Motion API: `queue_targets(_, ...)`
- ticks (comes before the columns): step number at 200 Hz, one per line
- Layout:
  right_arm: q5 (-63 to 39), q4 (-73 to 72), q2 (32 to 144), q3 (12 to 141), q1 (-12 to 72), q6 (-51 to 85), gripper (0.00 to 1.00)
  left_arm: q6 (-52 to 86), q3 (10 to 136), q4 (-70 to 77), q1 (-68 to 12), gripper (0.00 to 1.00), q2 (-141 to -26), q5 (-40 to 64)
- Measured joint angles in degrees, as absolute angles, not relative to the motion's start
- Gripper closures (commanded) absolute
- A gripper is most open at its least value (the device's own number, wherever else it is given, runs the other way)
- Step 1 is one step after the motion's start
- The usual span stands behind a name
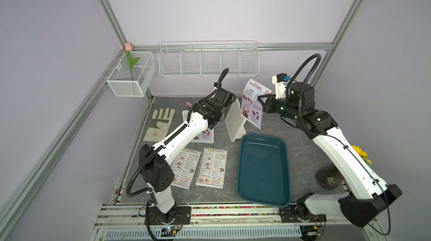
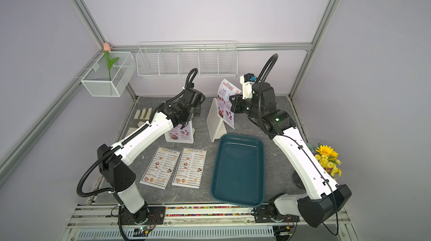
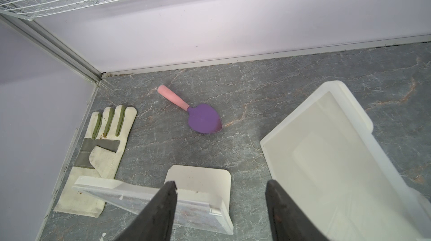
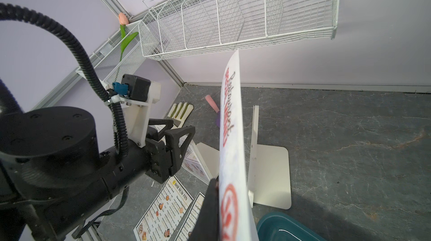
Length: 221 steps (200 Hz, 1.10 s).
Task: Replace the menus in the menu holders
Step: Insert the menu into the menu holder.
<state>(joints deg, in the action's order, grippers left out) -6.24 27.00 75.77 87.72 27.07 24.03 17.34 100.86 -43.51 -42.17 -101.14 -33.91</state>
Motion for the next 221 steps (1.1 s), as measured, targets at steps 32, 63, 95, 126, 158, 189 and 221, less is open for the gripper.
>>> queue_targets(32, -5.74, 26.96, 74.98, 87.77, 27.07, 23.99, 0.94, 17.34, 100.86, -43.51, -42.17, 0.37, -101.14, -33.89)
queue_targets(63, -5.56, 26.96, 74.78, 87.77, 27.07, 23.99, 0.94, 17.34, 100.86, -43.48, -42.17, 0.37, -101.14, -33.89)
queue_targets(95, -5.58, 26.96, 74.78, 87.77, 27.07, 23.99, 0.94, 17.34, 100.86, -43.51, -42.17, 0.37, -101.14, -33.93)
queue_targets(126, -5.58, 26.96, 74.78, 87.77, 27.07, 23.99, 0.94, 17.34, 100.86, -43.48, -42.17, 0.37, -101.14, -34.17)
queue_targets(158, -5.56, 26.96, 74.78, 87.74, 27.07, 23.99, 0.94, 17.34, 100.86, -43.48, -42.17, 0.37, -101.14, -34.26)
queue_targets(189, -5.45, 26.98, 74.78, 87.72, 27.07, 23.99, 0.94, 17.34, 100.86, -43.51, -42.17, 0.37, -101.14, -34.26)
queue_targets(221, -5.32, 26.98, 74.78, 87.72, 27.07, 23.92, 0.94, 17.34, 100.86, -43.51, -42.17, 0.37, -101.14, -34.26)
